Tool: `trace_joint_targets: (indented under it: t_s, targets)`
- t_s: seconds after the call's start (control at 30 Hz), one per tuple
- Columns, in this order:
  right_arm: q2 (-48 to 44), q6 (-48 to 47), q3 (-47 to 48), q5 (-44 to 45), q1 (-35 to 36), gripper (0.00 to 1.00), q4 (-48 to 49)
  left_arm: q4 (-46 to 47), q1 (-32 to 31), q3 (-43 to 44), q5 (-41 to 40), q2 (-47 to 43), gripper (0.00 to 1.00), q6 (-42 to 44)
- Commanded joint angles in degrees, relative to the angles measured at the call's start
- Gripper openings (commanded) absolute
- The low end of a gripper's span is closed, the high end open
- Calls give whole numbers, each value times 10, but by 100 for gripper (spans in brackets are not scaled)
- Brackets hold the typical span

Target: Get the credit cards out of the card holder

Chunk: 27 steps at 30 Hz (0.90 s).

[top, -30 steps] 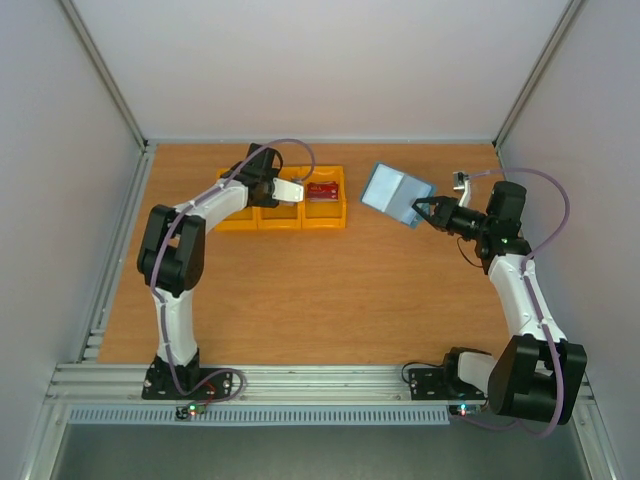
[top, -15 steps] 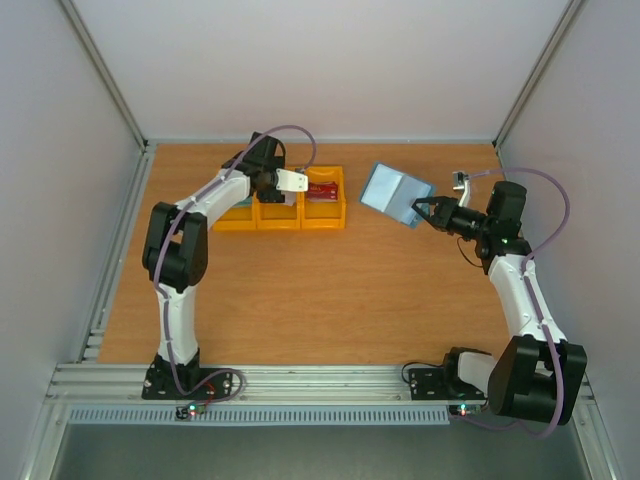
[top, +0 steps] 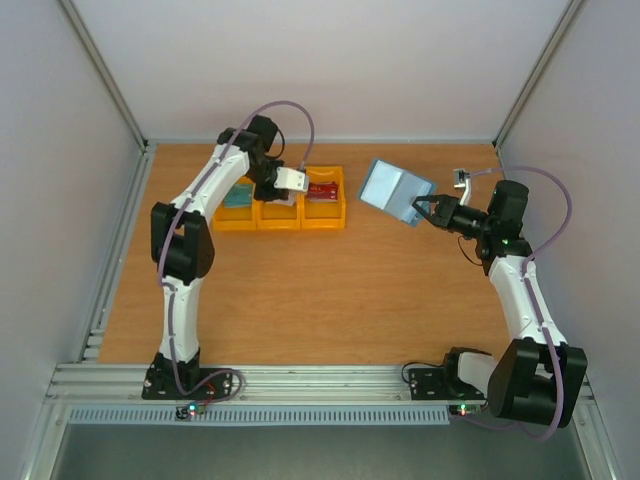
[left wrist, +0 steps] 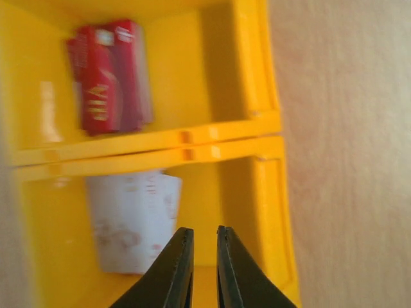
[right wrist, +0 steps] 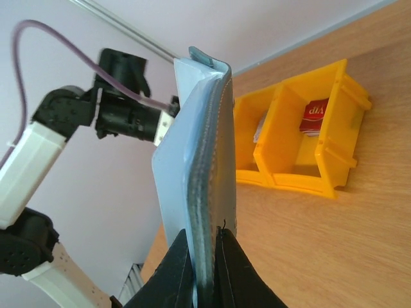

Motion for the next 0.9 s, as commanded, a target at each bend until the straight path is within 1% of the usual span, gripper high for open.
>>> trace_joint_targets:
  t_s: [0.0, 0.13, 0.37, 0.47, 0.57, 0.67, 0.87]
  targets:
    - [-17, 0, -1, -16, -3, 1, 22, -91, -1, -20, -15, 42, 11, 54]
    - [-16, -1, 0, -18, -3, 1, 22, -34, 0, -35, -21, 50, 9, 68]
    - [-20, -1, -2, -21, -3, 1, 30, 100, 0, -58, -61, 89, 11, 41]
    - [-22, -4, -2, -22, -3, 1, 31, 130, 1, -54, -85, 108, 11, 39]
    - [-22, -4, -3, -21, -3, 1, 32, 158, 3, -52, -86, 117, 10, 38]
    - [-19, -1, -3, -24, -3, 1, 37, 152, 5, -39, -79, 128, 10, 33]
    - [-19, 2, -6, -28, -3, 1, 38, 243, 5, -51, -107, 136, 12, -20]
